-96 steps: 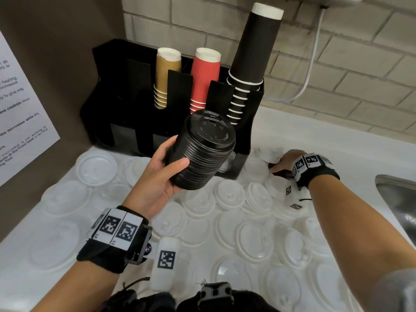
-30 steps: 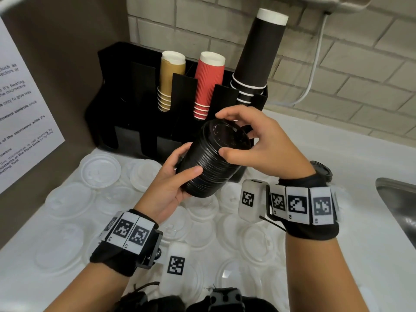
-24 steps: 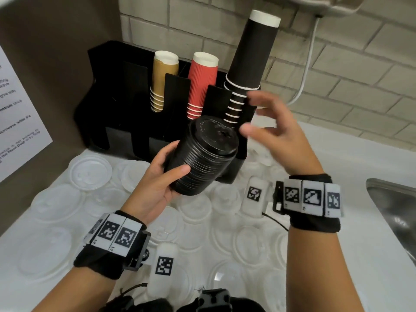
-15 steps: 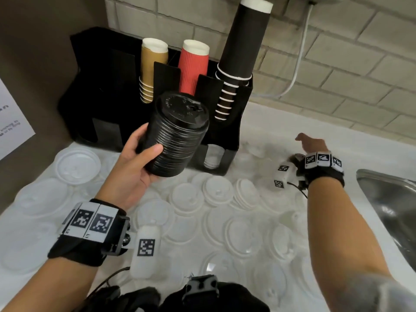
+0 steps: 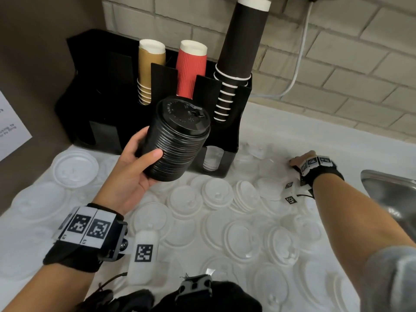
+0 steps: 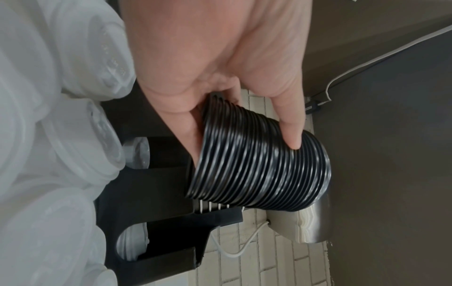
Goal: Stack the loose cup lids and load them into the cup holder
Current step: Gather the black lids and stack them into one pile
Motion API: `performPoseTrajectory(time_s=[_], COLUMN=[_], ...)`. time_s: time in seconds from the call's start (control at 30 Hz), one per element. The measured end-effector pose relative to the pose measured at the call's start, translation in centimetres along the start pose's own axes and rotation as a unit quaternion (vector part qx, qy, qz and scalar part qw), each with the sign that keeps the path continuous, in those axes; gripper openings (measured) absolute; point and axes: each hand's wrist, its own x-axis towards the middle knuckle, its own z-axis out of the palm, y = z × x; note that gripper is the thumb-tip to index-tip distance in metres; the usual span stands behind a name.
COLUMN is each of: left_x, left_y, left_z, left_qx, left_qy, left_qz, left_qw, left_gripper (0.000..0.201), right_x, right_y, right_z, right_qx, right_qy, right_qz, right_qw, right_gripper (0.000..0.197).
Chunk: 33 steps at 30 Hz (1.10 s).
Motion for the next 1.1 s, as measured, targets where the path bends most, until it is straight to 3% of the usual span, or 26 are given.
performPoseTrajectory(time_s=[0.07, 0.2, 0.27, 0.4, 0.47, 0.57, 0.67, 0.77, 0.83, 0.9, 0.97, 1.1], left_x=[-0.1, -0.3, -0.4, -0.6, -0.7, -1.1, -1.5, -2.0, -2.3, -2.7, -3.1, -3.7], left_y=[0.1, 0.0, 0.1, 0.2, 0.3, 0.5, 0.7, 1.0, 1.2, 1.2, 1.3, 1.8], left_z=[0.0, -0.1, -0.1, 0.0, 0.1, 0.2, 0.0, -0.3, -0.6, -0.9, -1.4, -2.8], left_qx=[0.001, 0.005, 0.007, 0.005, 0.002, -0.001, -0.003, -0.009, -0.012, -0.018, -0.023, -0.025], left_qy=[0.002, 0.0, -0.001, 0.002, 0.0, -0.002, -0.005, 0.002, 0.004, 0.004, 0.003, 0.003], left_qz=[0.004, 0.008, 0.01, 0.009, 0.009, 0.011, 0.013, 0.007, 0.007, 0.006, 0.006, 0.003], left_qw=[1.0, 1.0, 1.0, 1.0, 1.0, 1.0, 1.0, 1.0, 1.0, 1.0, 1.0, 1.0], left_gripper=[0.061, 0.055, 0.054, 0.059, 0.062, 0.064, 0.064, 0.065, 0.065, 0.063, 0.063, 0.056], right_x=[0.1, 0.7, 0.9, 1.0, 0.6, -1.6, -5.4, -11.1, -15.4, -19.4, -22.3, -25.4], right_y=[-0.4, 0.2, -0.3, -0.3, -0.8, -2.2, -3.7, -6.3, -8.6, -11.3, -13.8, -17.1], right_z=[0.2, 0.3, 0.4, -0.2, -1.5, -4.0, -6.3, -7.9, -7.5, -6.3, -4.9, -3.5], right_qx=[0.028, 0.047, 0.096, 0.156, 0.26, 0.396, 0.531, 0.68, 0.715, 0.705, 0.679, 0.598], right_qy=[0.03, 0.032, 0.021, 0.084, 0.12, 0.2, 0.266, 0.28, 0.255, 0.228, 0.215, 0.218], right_qz=[0.028, -0.01, 0.017, 0.088, 0.093, 0.124, 0.023, -0.158, -0.268, -0.354, -0.405, -0.447], right_qw=[0.999, 0.998, 0.995, 0.98, 0.954, 0.887, 0.804, 0.659, 0.593, 0.571, 0.573, 0.629], right_gripper=[0.066, 0.059, 0.058, 0.047, 0.05, 0.044, 0.043, 0.022, 0.01, 0.01, 0.015, 0.025])
